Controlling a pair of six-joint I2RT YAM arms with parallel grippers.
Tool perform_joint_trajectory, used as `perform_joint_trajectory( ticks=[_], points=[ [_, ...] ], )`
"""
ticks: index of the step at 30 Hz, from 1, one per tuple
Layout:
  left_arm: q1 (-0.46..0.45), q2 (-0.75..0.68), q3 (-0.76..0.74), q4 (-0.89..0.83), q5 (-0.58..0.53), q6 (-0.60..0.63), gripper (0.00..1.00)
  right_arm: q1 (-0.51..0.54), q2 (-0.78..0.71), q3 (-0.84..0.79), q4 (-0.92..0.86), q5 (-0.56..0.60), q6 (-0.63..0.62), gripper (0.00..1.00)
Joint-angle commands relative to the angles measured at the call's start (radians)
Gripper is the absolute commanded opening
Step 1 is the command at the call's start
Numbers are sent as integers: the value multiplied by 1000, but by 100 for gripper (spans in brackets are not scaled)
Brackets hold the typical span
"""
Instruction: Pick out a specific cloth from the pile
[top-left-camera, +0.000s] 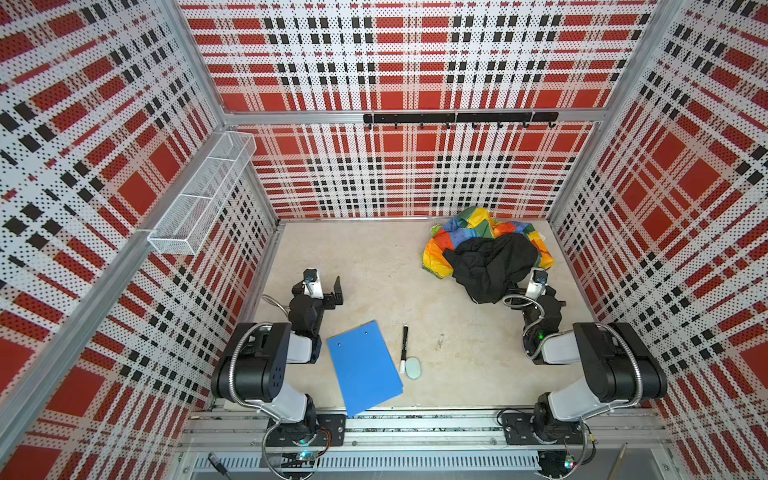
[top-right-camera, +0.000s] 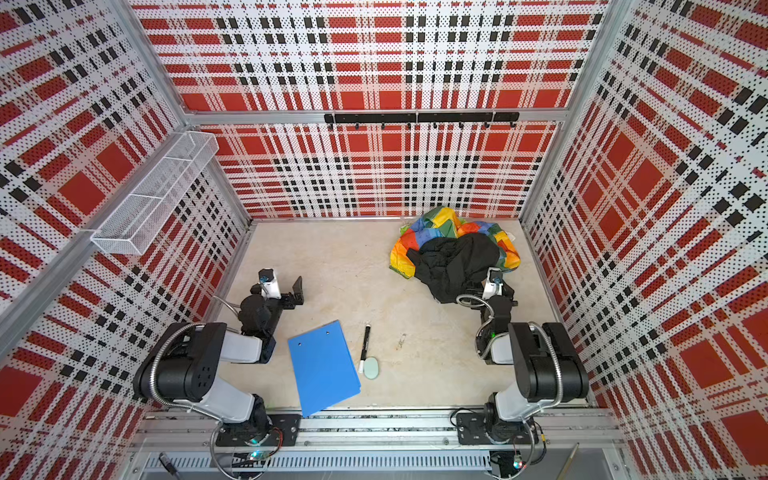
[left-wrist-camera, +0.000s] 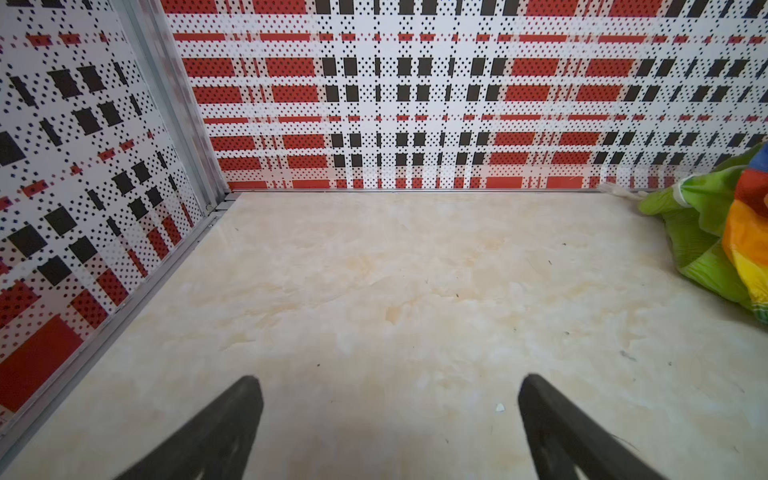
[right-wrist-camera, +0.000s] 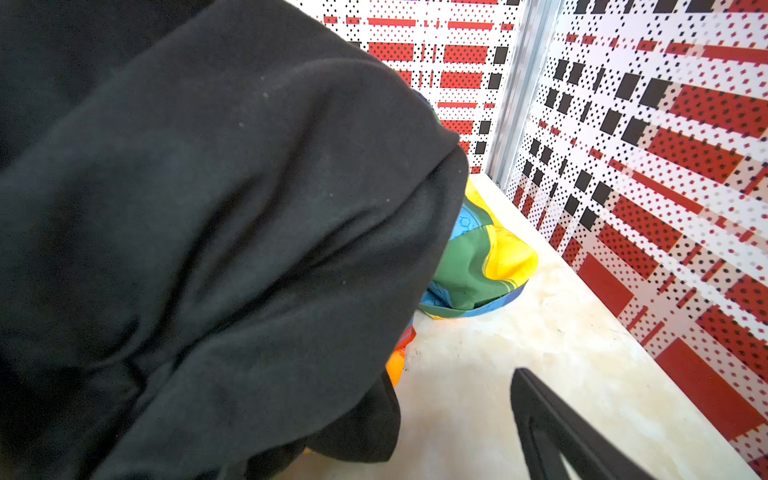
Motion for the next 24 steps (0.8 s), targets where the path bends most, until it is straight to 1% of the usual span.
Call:
perform_joint_trajectory(
  ticks=[1, 24],
  points=[
    [6, 2, 17, 6, 7, -1, 99, 5, 4, 7, 71, 5, 1, 100],
    [-1, 3, 14, 10, -6, 4, 99, 6, 4, 7, 71, 5, 2, 100]
  ],
)
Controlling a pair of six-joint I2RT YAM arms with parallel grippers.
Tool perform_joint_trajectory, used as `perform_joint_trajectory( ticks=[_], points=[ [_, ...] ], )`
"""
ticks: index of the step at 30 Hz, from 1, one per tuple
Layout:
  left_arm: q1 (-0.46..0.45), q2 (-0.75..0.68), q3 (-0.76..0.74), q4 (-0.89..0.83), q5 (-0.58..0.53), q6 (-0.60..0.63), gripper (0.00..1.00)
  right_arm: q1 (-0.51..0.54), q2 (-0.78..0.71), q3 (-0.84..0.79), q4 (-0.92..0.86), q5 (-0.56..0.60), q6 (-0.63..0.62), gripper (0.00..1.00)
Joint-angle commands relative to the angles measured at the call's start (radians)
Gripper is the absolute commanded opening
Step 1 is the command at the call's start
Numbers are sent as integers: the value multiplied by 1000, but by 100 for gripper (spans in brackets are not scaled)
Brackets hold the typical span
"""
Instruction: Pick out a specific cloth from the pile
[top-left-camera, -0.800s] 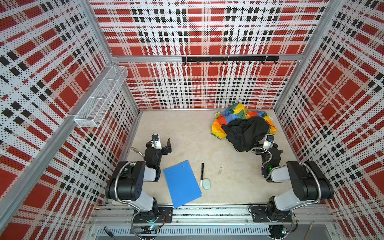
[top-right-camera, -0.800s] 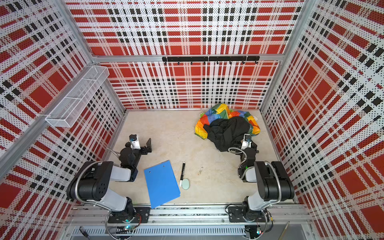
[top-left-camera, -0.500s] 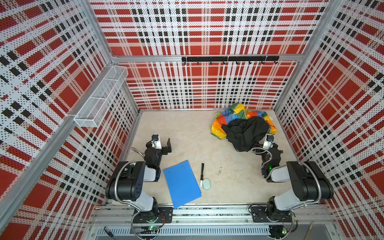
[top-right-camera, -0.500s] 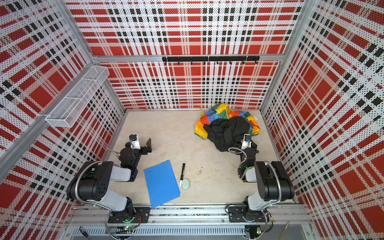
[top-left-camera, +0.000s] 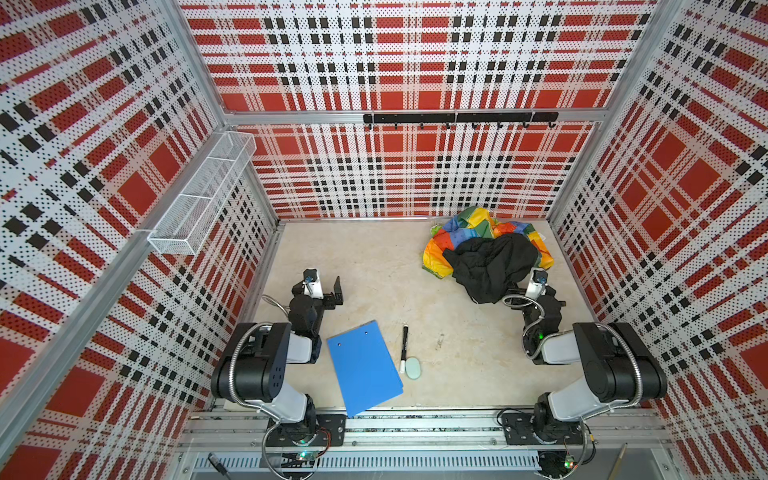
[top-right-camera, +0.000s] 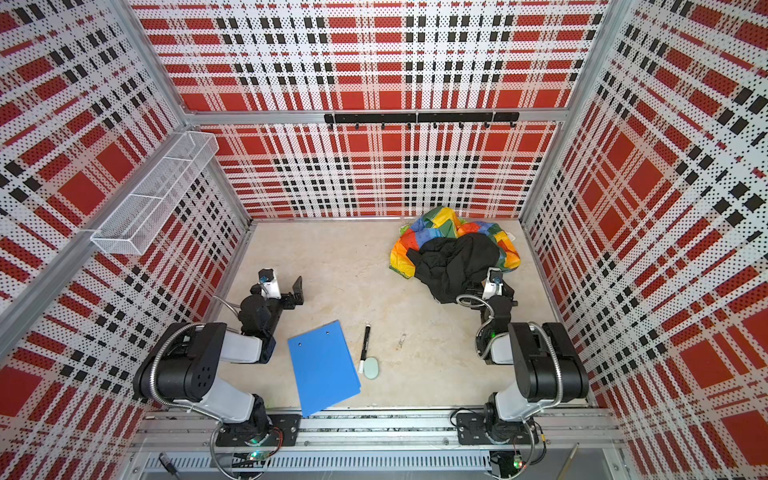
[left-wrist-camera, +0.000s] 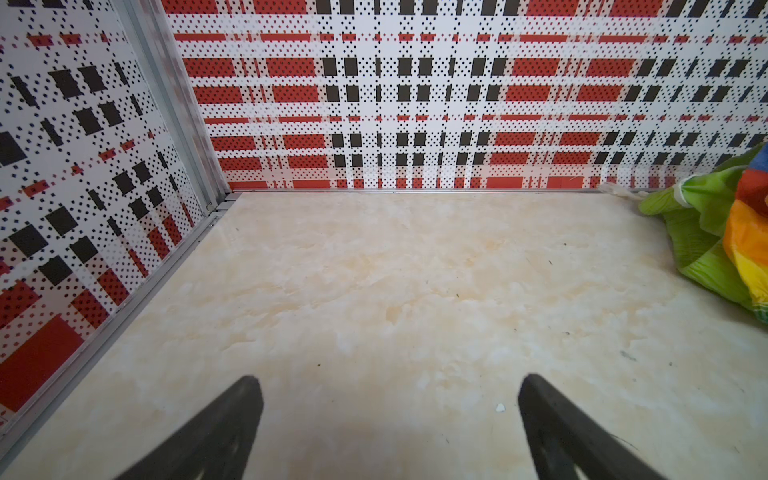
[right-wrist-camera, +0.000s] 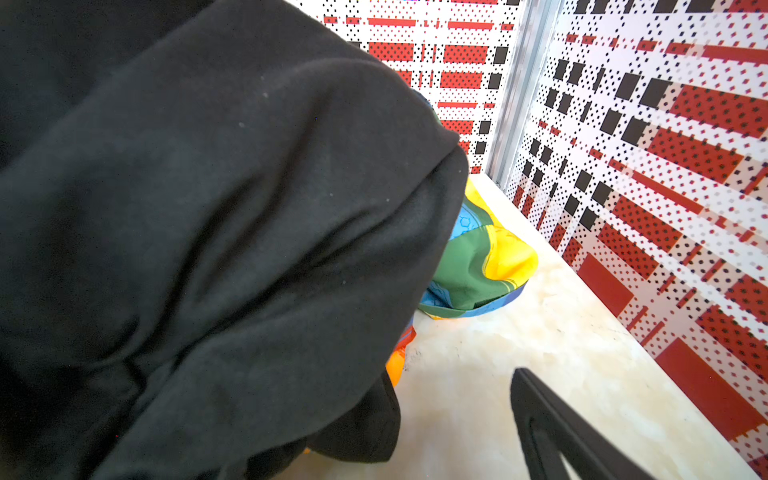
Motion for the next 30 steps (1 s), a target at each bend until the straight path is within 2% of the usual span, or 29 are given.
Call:
perform_joint_trajectory(
  ticks=[1, 17, 30],
  points=[
    [0, 2, 14, 10, -4, 4, 99, 5, 4, 7, 70, 5, 1, 100],
    [-4, 2, 12, 12, -9, 6, 99, 5, 3, 7, 70, 5, 1, 100],
    [24, 4, 19, 5, 39, -13, 99, 5, 3, 6, 71, 6, 1, 100]
  ],
)
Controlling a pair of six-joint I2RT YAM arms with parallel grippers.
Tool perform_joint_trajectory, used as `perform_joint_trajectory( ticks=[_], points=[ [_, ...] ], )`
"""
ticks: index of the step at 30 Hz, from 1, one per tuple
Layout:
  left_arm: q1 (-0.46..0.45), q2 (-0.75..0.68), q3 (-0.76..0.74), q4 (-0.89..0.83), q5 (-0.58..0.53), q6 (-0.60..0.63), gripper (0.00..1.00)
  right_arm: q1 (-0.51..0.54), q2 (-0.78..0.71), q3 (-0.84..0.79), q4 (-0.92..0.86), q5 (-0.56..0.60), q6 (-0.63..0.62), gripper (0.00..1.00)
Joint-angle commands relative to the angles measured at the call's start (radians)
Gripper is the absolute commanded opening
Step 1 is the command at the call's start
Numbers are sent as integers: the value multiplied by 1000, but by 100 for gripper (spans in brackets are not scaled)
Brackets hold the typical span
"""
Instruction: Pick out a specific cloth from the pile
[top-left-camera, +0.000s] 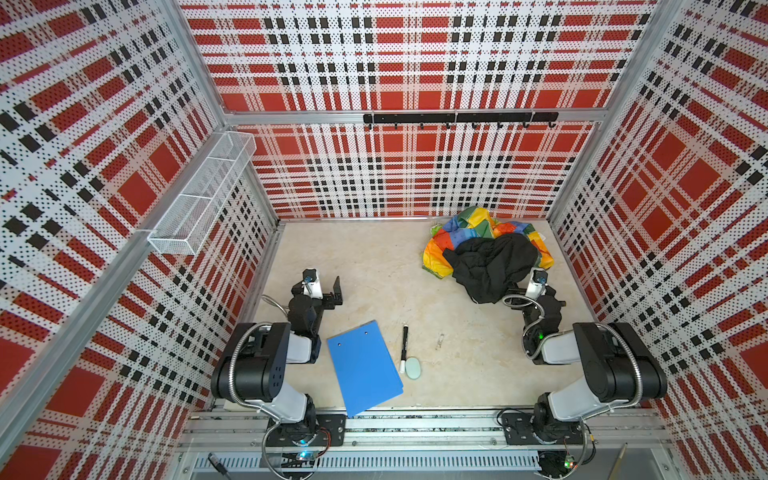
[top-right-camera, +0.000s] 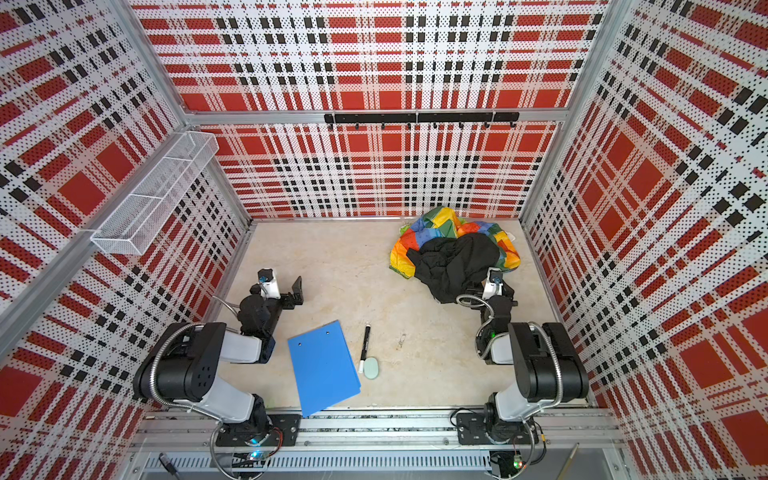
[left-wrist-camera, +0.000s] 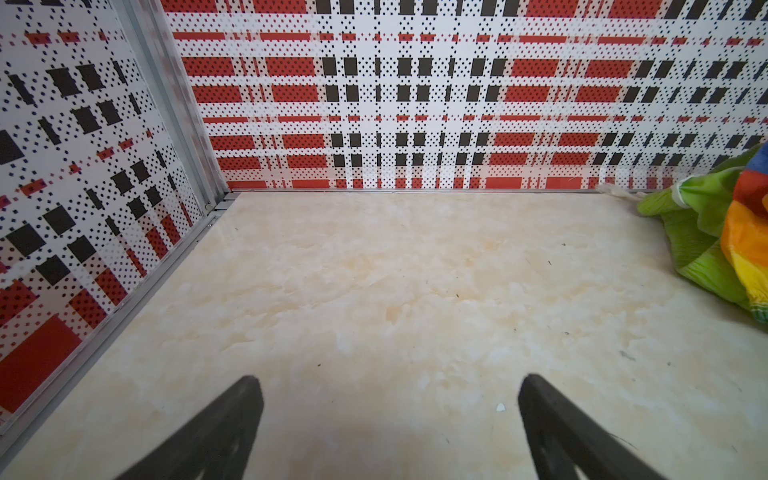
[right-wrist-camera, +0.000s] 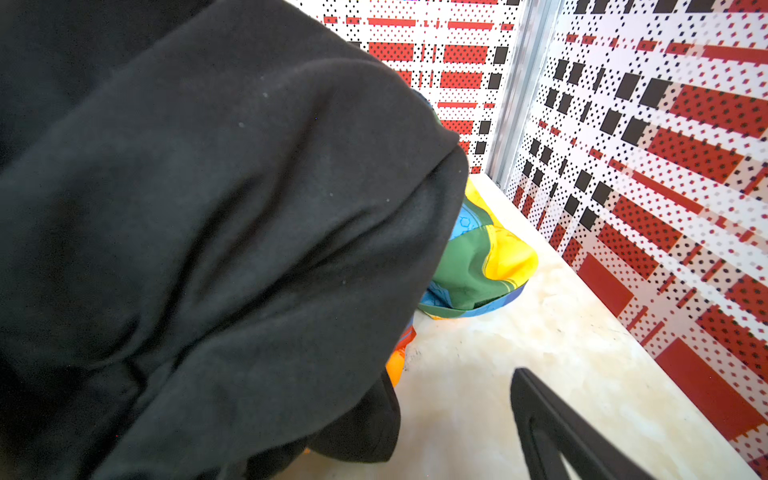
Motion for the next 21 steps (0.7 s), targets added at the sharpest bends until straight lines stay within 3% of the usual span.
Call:
perform_joint_trajectory(
  ticks=[1, 14, 18, 21],
  points=[
    [12, 3, 16, 5, 20, -9, 99, 6, 3, 4, 73, 0, 0, 100],
    [12, -17, -48, 105, -3, -20, 99, 1, -23, -97, 255, -10, 9, 100],
    [1, -79, -67, 91, -32, -16, 99, -6, -92, -117, 230, -9, 14, 100],
    [-23, -171, -59, -11, -80, -8, 99, -6, -172, -125, 165, -3, 17, 100]
  ],
)
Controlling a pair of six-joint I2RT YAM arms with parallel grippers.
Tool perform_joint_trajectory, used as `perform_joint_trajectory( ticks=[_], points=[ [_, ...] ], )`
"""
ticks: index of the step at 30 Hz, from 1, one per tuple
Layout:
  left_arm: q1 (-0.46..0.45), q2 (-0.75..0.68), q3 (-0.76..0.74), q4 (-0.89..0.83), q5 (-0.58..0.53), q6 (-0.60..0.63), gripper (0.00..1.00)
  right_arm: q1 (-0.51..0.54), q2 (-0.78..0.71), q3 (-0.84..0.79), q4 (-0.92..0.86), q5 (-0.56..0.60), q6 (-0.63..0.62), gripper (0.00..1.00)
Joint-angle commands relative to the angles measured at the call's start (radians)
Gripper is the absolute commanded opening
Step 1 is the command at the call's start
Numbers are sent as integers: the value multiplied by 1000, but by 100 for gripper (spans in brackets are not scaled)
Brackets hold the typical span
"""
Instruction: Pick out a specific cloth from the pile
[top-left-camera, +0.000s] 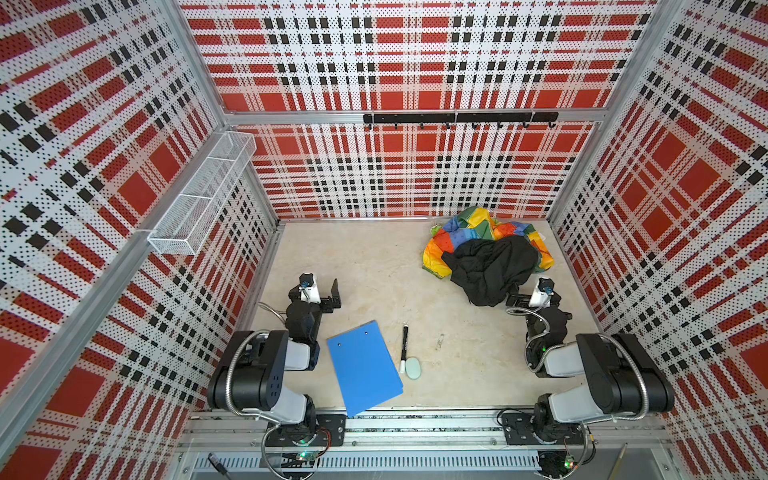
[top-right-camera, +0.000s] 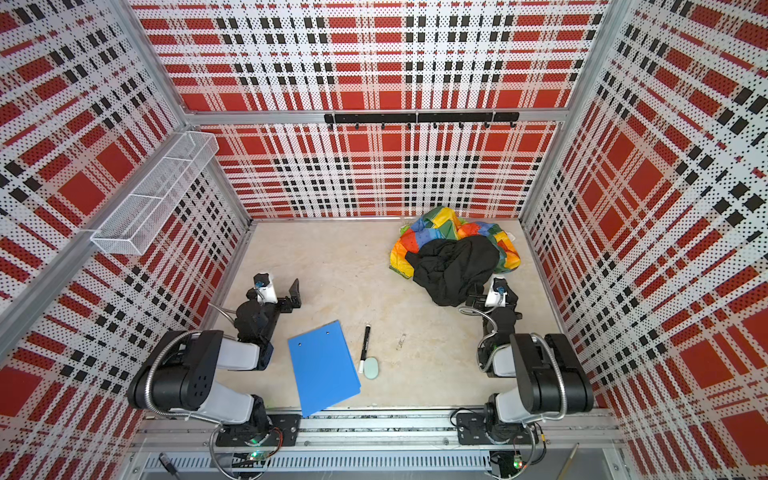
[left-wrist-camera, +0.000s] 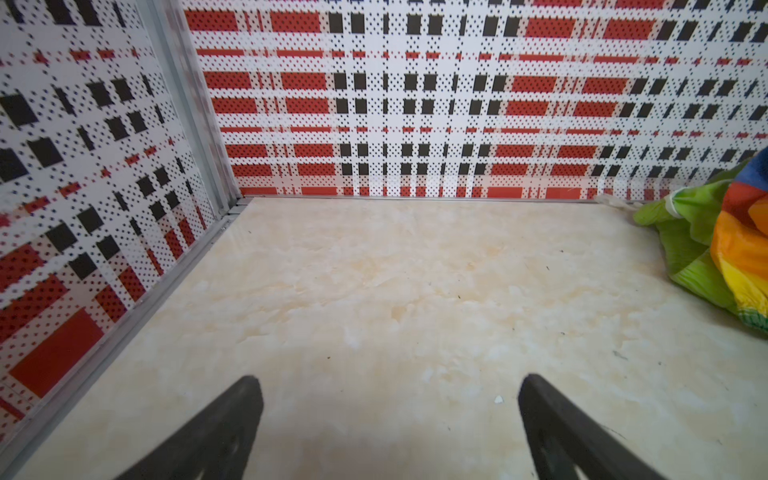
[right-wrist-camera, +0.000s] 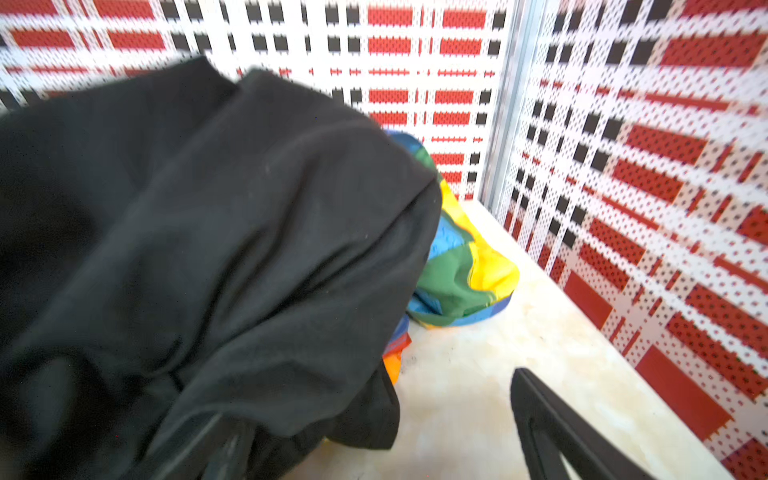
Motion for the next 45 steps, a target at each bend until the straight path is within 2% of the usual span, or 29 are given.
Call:
perform_joint_trajectory(
  ticks=[1, 5, 10, 16, 19, 26, 32, 35, 39, 45],
  points=[
    [-23, -114, 13, -85, -64, -2, 99, -3, -97, -13, 9, 7, 16, 100],
    [-55, -263, 61, -293, -91, -44, 99, -3, -246, -17, -119, 4, 36, 100],
    [-128, -401, 143, -469, -86, -93, 99, -2, -456, 38, -375, 6, 60, 100],
    [-263, -447, 329, -700, -85, -151, 99, 3, -622, 152, -665, -9, 100, 100],
    [-308, -428, 438, -800, -46, -177, 99, 6, -663, 215, -770, -28, 136, 100],
    [-331, -348, 654, -954, 158, -213, 99, 9, -625, 365, -969, -78, 211, 100],
    [-328, -264, 836, -1123, 403, -146, 99, 41, -533, 476, -1118, -126, 288, 100],
    [-328, -234, 891, -1194, 498, -101, 99, 100, -500, 489, -1147, -81, 315, 100],
    [-330, -254, 840, -1176, 527, -87, 99, 148, -437, 532, -1220, -68, 364, 100],
    [-328, -299, 805, -1155, 517, -93, 99, 160, -302, 641, -1299, -178, 401, 100]
  ],
)
